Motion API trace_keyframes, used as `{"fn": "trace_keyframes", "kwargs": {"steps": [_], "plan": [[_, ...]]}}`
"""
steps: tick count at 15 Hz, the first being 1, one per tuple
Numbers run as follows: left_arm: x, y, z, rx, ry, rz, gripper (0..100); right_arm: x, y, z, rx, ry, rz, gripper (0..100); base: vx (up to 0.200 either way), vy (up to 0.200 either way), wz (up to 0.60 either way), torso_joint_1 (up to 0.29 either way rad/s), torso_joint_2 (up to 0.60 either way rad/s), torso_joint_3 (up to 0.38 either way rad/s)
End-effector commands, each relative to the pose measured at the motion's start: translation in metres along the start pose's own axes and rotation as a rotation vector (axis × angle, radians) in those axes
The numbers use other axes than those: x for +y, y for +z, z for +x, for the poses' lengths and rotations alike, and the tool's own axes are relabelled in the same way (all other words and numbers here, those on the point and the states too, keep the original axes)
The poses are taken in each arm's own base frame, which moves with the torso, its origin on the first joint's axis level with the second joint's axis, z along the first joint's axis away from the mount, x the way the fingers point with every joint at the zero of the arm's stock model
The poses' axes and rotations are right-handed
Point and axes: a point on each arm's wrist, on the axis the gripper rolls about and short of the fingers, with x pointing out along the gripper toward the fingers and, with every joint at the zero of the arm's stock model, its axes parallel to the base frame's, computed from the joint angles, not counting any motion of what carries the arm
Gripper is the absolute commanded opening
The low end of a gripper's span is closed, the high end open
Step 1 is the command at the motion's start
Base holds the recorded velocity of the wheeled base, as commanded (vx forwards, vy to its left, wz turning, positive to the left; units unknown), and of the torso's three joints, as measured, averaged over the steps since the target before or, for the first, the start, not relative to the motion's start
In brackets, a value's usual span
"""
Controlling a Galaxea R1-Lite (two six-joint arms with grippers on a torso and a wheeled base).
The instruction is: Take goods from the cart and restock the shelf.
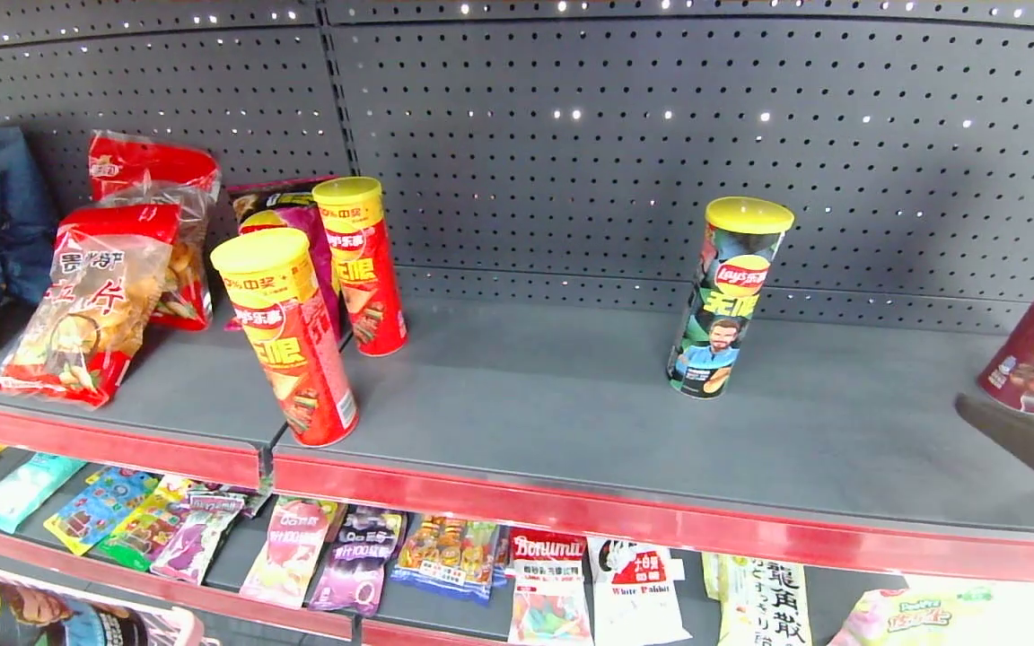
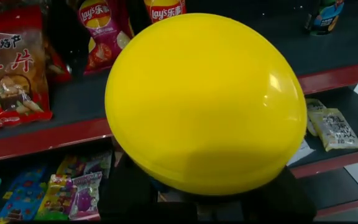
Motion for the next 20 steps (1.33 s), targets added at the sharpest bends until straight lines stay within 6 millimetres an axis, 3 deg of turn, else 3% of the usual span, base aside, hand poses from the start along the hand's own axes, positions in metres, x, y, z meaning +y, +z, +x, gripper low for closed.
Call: {"fn": "trace_keyframes", "kwargs": {"steps": [1,5,6,8,11,15,20], "plan": [[0.0,0.0,0.001,0.006,-0.001,-0.001,0,-0.006,-0.009,0.074,0.101,0.034,0.006,100,0.0,0.0,0.0,0.0,0.0,0.0],[0.0,-0.001,0.0,0.007,0.016,-0.001,0,-0.001,-0.003,0.12,0.114,0.086,0.036,100,0.0,0.0,0.0,0.0,0.0,0.0],[0.0,-0.001,0.001,0.009,0.019,-0.001,0,-0.003,-0.002,0.143,0.072,0.082,0.028,100,0.0,0.0,0.0,0.0,0.0,0.0],[0.0,-0.001,0.001,0.011,0.025,-0.001,0,0.003,-0.007,0.161,0.05,0.09,0.021,100,0.0,0.0,0.0,0.0,0.0,0.0],[0.001,-0.002,0.001,0.013,0.026,-0.002,0,0.014,-0.01,0.168,0.066,0.102,0.039,100,0.0,0.0,0.0,0.0,0.0,0.0],[0.0,-0.002,0.001,0.017,0.024,-0.003,0,0.011,0.003,0.188,0.027,0.063,0.046,100,0.0,0.0,0.0,0.0,0.0,0.0],[0.0,-0.002,0.001,0.017,0.024,-0.003,0,0.016,0.004,0.209,0.032,0.031,0.042,100,0.0,0.0,0.0,0.0,0.0,0.0]]}}
